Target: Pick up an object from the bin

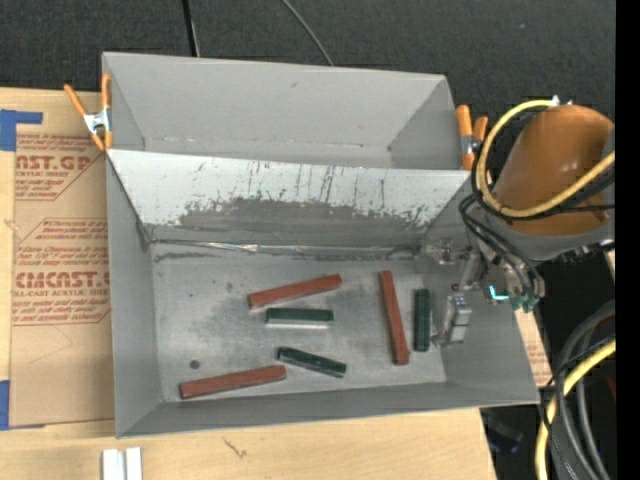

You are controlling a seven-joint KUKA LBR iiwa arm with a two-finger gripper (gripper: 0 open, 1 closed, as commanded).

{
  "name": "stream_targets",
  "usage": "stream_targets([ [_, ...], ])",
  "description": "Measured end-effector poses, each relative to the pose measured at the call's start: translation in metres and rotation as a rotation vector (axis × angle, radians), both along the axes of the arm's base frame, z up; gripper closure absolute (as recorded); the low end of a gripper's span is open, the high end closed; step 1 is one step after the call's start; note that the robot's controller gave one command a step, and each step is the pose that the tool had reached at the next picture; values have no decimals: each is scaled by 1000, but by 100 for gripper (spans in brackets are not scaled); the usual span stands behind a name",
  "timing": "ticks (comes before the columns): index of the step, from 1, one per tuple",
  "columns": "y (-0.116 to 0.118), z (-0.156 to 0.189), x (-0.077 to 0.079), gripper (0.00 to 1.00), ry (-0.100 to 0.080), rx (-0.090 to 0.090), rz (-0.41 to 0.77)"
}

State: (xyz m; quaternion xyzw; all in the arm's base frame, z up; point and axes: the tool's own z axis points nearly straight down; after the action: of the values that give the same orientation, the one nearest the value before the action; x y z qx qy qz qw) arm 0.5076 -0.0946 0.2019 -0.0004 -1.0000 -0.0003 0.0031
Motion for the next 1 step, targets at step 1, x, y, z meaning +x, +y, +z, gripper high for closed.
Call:
stream_targets([
  [1, 0, 4, 2, 0, -7, -1, 1],
])
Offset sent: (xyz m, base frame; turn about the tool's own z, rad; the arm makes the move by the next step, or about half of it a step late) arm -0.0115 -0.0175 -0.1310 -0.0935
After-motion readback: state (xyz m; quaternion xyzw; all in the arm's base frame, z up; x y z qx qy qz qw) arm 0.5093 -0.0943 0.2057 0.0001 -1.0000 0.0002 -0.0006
